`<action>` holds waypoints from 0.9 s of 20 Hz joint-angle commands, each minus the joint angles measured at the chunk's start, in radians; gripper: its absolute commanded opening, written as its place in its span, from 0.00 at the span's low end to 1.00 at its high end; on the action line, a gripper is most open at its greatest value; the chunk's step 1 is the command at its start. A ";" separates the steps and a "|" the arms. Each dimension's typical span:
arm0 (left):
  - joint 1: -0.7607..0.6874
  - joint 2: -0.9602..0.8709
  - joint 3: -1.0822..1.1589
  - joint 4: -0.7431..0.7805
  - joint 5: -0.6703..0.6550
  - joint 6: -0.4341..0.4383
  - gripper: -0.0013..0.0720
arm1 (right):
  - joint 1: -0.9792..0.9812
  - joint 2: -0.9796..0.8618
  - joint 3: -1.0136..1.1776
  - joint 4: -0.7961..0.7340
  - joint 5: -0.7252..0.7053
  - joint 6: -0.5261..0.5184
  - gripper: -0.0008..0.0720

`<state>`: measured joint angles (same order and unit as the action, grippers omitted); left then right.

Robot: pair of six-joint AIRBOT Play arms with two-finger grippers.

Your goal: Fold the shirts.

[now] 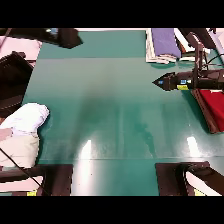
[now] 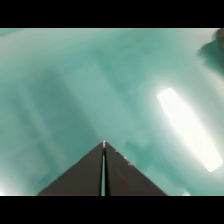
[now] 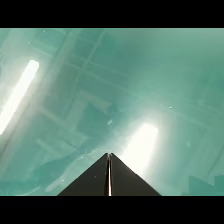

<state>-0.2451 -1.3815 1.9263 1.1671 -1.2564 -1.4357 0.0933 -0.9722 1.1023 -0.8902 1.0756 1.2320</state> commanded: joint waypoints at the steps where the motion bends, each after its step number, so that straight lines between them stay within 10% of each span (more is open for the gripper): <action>1: 0.098 0.079 0.000 0.240 -0.218 0.030 0.05 | 0.001 0.000 0.000 -0.002 0.000 -0.002 0.03; 9: 0.418 0.264 -0.528 0.398 -0.234 -0.022 0.06 | 0.001 0.000 0.000 -0.002 -0.003 -0.002 0.03; 11: 0.455 0.264 -0.741 0.400 -0.130 -0.024 0.89 | 0.001 0.000 0.000 -0.002 -0.002 -0.002 0.03; 18: 0.472 0.264 -1.102 0.454 0.227 -0.059 0.84 | 0.001 0.000 0.000 0.001 -0.002 -0.002 0.03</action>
<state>0.2165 -1.1206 0.9325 1.6005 -1.1526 -1.4704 0.0933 -0.9722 1.1023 -0.8913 1.0729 1.2297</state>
